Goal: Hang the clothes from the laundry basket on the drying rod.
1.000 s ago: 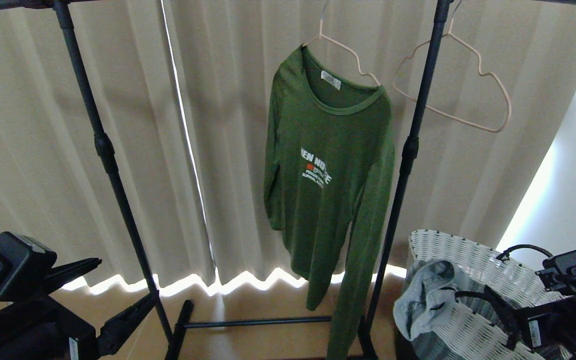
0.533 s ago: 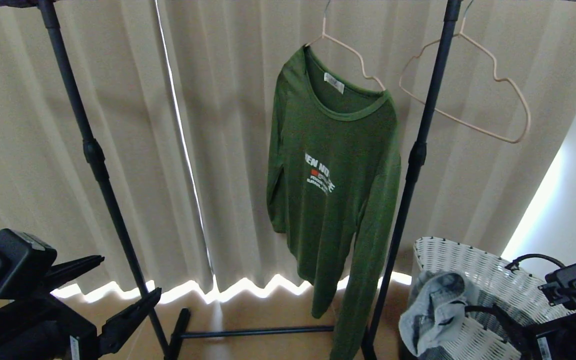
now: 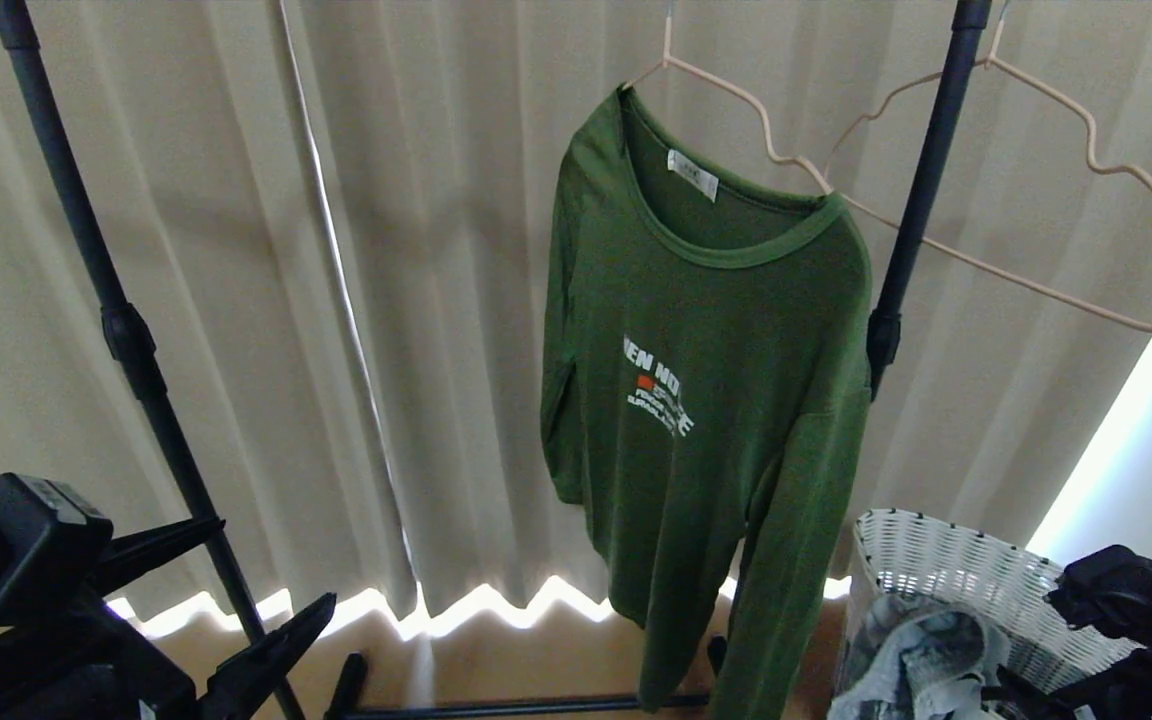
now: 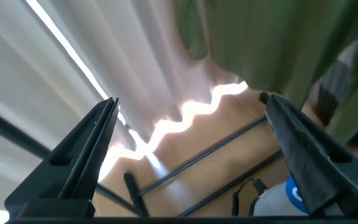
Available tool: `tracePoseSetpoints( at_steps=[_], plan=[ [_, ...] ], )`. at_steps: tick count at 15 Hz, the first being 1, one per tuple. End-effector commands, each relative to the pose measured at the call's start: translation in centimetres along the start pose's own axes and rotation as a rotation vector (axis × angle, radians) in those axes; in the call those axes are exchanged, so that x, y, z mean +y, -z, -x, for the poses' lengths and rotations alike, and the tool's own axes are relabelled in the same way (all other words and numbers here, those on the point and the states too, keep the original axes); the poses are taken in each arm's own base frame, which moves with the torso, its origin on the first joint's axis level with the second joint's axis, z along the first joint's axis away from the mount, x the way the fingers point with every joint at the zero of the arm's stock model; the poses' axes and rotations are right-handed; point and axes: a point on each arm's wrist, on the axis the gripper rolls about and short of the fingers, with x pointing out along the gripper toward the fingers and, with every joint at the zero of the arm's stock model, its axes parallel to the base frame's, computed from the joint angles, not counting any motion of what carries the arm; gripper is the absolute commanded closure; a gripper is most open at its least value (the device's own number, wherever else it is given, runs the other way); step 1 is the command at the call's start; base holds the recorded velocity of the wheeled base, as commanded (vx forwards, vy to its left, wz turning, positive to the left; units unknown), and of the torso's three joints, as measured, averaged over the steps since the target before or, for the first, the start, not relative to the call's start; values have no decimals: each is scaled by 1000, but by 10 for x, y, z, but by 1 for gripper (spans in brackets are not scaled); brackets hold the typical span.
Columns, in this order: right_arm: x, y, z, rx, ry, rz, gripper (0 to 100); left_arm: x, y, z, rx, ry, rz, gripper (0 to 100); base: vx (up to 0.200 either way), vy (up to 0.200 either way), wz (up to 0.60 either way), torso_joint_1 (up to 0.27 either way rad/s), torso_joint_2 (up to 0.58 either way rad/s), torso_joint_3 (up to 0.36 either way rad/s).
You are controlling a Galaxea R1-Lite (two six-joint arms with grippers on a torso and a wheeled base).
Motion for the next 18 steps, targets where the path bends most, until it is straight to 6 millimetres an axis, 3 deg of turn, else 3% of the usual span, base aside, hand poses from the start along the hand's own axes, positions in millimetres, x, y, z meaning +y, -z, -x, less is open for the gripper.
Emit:
tracePoseSetpoints(
  at_steps=[1,3,7,12,16,17,18],
  plan=[
    [-3,-20,-7,44,-50,5,0,-1,-1,3,-18,5,-1,0,0,0,0,0,0,0],
    [-4,-28,-14,126,-83,20,0,0,-2,6,-35,2,1,0,0,0,0,0,0,0],
    [-1,-32,-57,296,-75,37,0,0,-3,8,-45,0,2,0,0,0,0,0,0,0],
    [2,-31,-91,323,-12,25,0,1,-5,13,-68,-3,3,0,0,0,0,0,0,0],
    [2,-32,-104,311,7,11,0,1,-5,14,-72,-4,-7,0,0,0,0,0,0,0],
    [2,-33,-105,307,8,11,100,1,-5,14,-74,-5,-7,0,0,0,0,0,0,0],
    [1,-35,-105,300,9,9,100,1,-5,14,-75,-5,-7,0,0,0,0,0,0,0]
  ],
)
